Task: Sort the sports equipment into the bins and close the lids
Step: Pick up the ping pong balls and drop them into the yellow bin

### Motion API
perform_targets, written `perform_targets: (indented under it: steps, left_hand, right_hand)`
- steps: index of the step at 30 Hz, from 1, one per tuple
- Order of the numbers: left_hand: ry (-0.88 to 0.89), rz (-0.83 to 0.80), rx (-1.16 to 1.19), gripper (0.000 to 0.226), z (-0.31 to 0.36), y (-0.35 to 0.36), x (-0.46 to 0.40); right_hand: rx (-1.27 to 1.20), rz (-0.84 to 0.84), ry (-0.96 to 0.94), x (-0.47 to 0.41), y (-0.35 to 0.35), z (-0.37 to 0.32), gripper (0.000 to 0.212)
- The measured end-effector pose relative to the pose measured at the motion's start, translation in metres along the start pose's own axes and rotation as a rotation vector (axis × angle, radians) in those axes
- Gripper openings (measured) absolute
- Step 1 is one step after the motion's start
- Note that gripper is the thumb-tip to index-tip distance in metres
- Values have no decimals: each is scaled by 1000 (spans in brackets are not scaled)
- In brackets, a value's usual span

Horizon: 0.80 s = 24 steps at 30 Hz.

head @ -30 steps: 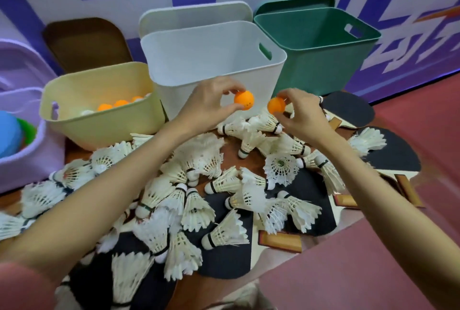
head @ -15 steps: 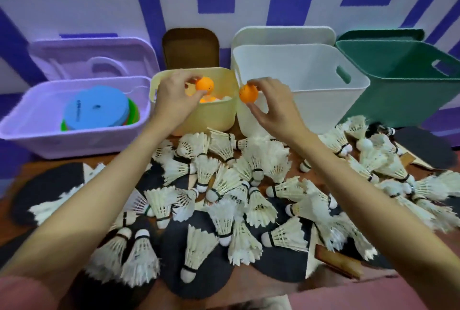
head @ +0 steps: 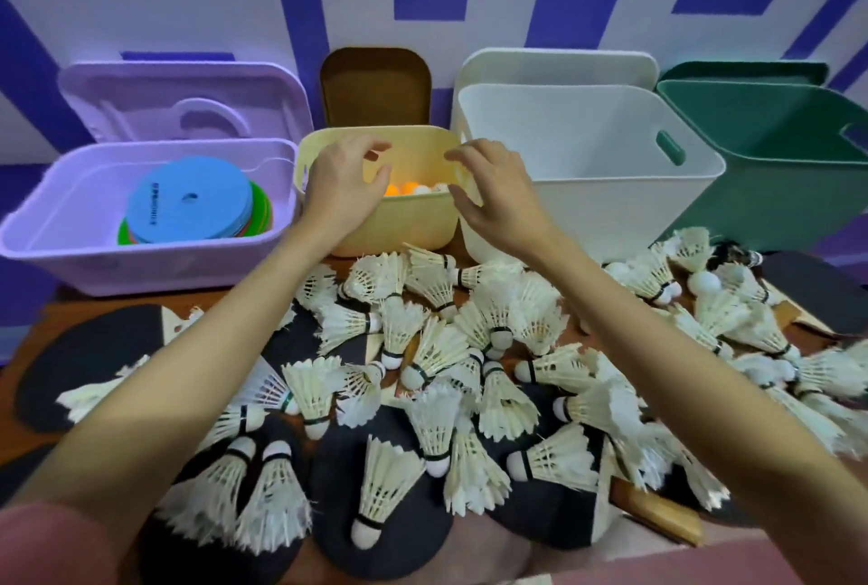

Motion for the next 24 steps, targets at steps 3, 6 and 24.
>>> perform_targets:
  steps: [3,6,24]
  left_hand:
    - [91,6,62,26,31,5,11]
    - [187,2,140,24,70,12,21]
    - [526,-741,-70,33,243,199,14]
  right_hand:
    - [25,-5,12,38,-28,18,32]
    - [37,8,122,81,-59,43,31]
    - [338,-224,889,191,-109,220,29]
Point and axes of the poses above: each hand's wrist, its own x-axis away from the middle knuckle, its own y-axis out of the palm, z = x × y, the point moved 2 cm from there along -x, towards the middle knuckle, and after that the axes turned 8 degrees about -x, right-handed, at the moved point
